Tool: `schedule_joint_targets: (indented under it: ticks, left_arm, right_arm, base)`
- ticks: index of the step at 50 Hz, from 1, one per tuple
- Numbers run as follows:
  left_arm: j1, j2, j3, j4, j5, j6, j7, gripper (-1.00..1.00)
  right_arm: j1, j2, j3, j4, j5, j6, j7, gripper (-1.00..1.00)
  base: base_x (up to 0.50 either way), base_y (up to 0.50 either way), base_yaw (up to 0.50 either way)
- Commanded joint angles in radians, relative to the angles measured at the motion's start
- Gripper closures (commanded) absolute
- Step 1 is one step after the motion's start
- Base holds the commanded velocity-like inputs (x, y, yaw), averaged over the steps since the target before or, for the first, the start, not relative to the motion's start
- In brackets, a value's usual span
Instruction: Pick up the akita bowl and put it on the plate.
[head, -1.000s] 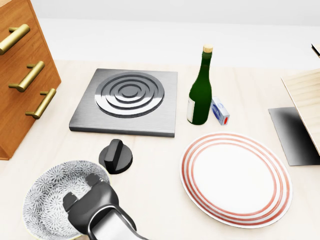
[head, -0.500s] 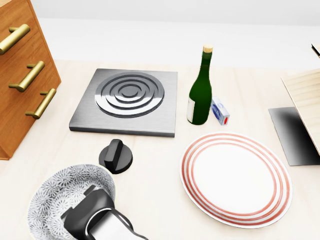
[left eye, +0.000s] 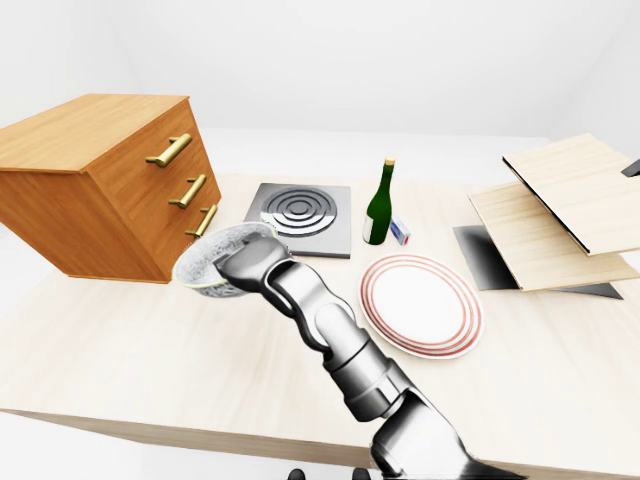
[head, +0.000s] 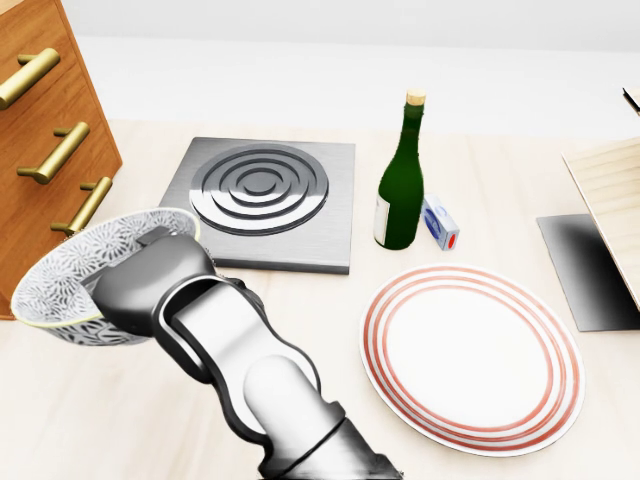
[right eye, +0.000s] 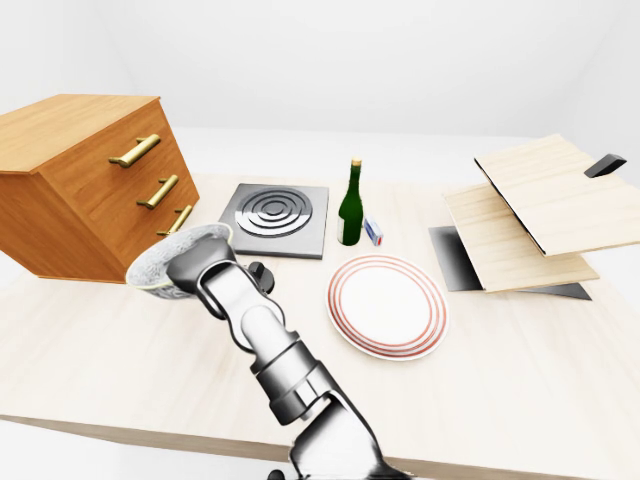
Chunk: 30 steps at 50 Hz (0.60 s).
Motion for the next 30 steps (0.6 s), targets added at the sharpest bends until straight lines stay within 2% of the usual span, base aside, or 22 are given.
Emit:
schedule_joint_targets:
  ticks: [1, 3, 4, 5, 7, 8, 14, 18, 21, 26, 30]
  left_arm:
    - [0.004, 0.012, 0.009, 0.000, -0.006, 0.000, 0.000, -1.00]
    - [0.003, 0.012, 0.010, -0.002, -0.002, 0.000, 0.000, -1.00]
    - [0.004, 0.008, 0.005, -0.006, 0.007, 0.000, 0.000, -1.00]
    - [0.004, 0.006, 0.003, -0.006, 0.010, 0.000, 0.000, -1.00]
    - [0.004, 0.001, -0.002, -0.006, 0.023, 0.000, 0.000, -1.00]
    - [0.002, 0.002, -0.003, -0.005, 0.028, 0.000, 0.000, -1.00]
    - [-0.005, 0.003, 0.000, 0.005, 0.028, 0.000, 0.000, -1.00]
    - [-0.005, 0.010, 0.006, -0.003, 0.023, 0.000, 0.000, -1.00]
    - [-0.004, 0.002, -0.007, -0.009, 0.031, 0.000, 0.000, -1.00]
    - [-0.011, 0.015, 0.003, 0.002, 0.019, 0.000, 0.000, -1.00]
    - [-0.014, 0.010, -0.007, 0.008, 0.033, 0.000, 0.000, -1.00]
  right_arm:
    - [-0.393, 0.000, -0.182, 0.113, 0.183, 0.021, 0.000, 1.00]
    - [-0.449, 0.000, -0.196, 0.148, 0.234, 0.054, 0.000, 1.00]
    - [-0.502, 0.000, -0.236, 0.161, 0.295, 0.109, 0.000, 1.00]
    - [-0.533, 0.000, -0.236, 0.170, 0.331, 0.129, 0.000, 1.00]
    - [-0.598, 0.000, -0.232, 0.182, 0.372, 0.139, 0.000, 1.00]
    - [-0.622, -0.007, -0.238, 0.185, 0.397, 0.163, 0.000, 1.00]
    - [-0.706, -0.154, -0.261, 0.260, 0.480, 0.172, 0.000, 1.00]
    - [-0.610, -0.251, -0.250, 0.199, 0.470, 0.172, 0.000, 1.00]
    - [-0.555, -0.273, -0.263, 0.157, 0.479, 0.172, 0.000, 1.00]
    - [-0.397, -0.314, -0.242, -0.059, 0.441, 0.172, 0.000, 1.00]
    - [-0.253, -0.315, -0.240, -0.254, 0.391, 0.172, 0.000, 1.00]
  base:
    - [0.00, 0.00, 0.00]
    - [0.00, 0.00, 0.00]
    - [0.00, 0.00, 0.00]
    - [0.00, 0.00, 0.00]
    - [0.00, 0.00, 0.00]
    - [0.00, 0.00, 0.00]
    - [0.00, 0.00, 0.00]
    - [0.00, 0.00, 0.00]
    - [0.00, 0.00, 0.00]
    - [0.00, 0.00, 0.00]
    - [0.00, 0.00, 0.00]
